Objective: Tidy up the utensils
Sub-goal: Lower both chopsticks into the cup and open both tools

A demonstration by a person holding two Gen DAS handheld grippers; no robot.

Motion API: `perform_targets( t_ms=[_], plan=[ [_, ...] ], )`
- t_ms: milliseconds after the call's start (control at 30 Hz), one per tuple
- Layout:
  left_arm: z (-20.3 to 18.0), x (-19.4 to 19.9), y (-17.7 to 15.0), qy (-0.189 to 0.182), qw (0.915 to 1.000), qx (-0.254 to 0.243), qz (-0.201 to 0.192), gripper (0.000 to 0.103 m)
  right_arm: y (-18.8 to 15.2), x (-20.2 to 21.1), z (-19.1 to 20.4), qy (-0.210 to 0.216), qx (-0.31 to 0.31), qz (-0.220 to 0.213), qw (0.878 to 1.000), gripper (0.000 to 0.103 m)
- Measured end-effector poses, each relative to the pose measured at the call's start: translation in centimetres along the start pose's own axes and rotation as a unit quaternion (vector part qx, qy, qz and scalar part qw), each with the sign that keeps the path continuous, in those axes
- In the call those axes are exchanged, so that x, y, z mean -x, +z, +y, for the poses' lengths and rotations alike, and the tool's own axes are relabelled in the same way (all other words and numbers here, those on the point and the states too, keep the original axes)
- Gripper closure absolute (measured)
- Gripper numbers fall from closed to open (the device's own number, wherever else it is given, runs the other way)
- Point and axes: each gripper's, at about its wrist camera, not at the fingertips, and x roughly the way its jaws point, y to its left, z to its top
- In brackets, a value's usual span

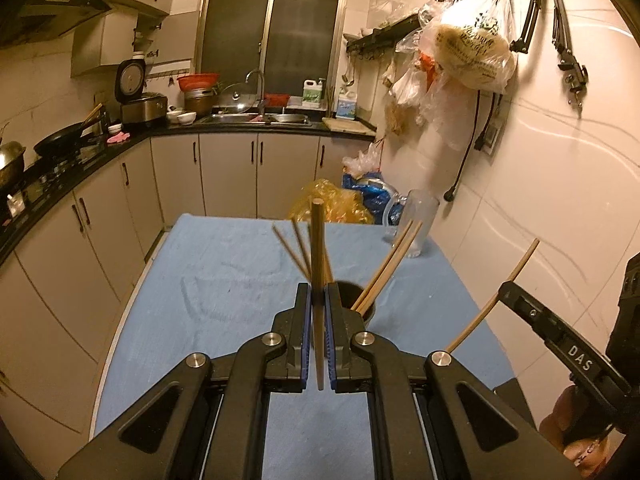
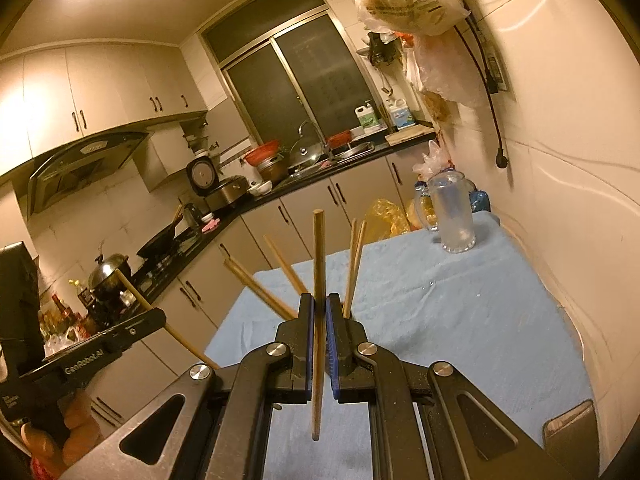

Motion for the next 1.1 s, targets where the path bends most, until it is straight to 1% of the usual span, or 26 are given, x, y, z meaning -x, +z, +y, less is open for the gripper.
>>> perform_targets(
  t_ms=[367, 567, 733, 833, 1100],
  plan=[
    [-1.4, -0.3, 4.2, -0.014, 0.9995, -0.007, -0.026, 0.097, 4.3, -0.7, -0.1, -0.012, -0.001, -0.03, 0.999, 0.097],
    [-1.9, -1.7, 6.0, -0.012, 0.9992, -0.007, -0.037, 0.097, 6.6, -1.9, 0.5, -0.019, -0.002, -0.048, 0.999, 0.097],
    [-1.5, -4.0, 6.4, -0.014, 0.9995, 0.002, -0.03, 0.097, 7.3, -4.2, 0.4, -0.026, -0.007, -0.049, 0.998, 0.097],
    [-1.1, -5.3, 6.1, -0.018, 0.9995, 0.006, -0.023, 0.097, 7.3, -5.5, 0.2, -0.034, -0.009, -0.047, 0.998, 0.097],
    [-0.3, -8.5, 4.9, -0.026, 0.9996, 0.006, -0.002, 0.097, 6.0, -9.5, -0.8, -0.042, -0.015, -0.015, 0.999, 0.097]
  ],
)
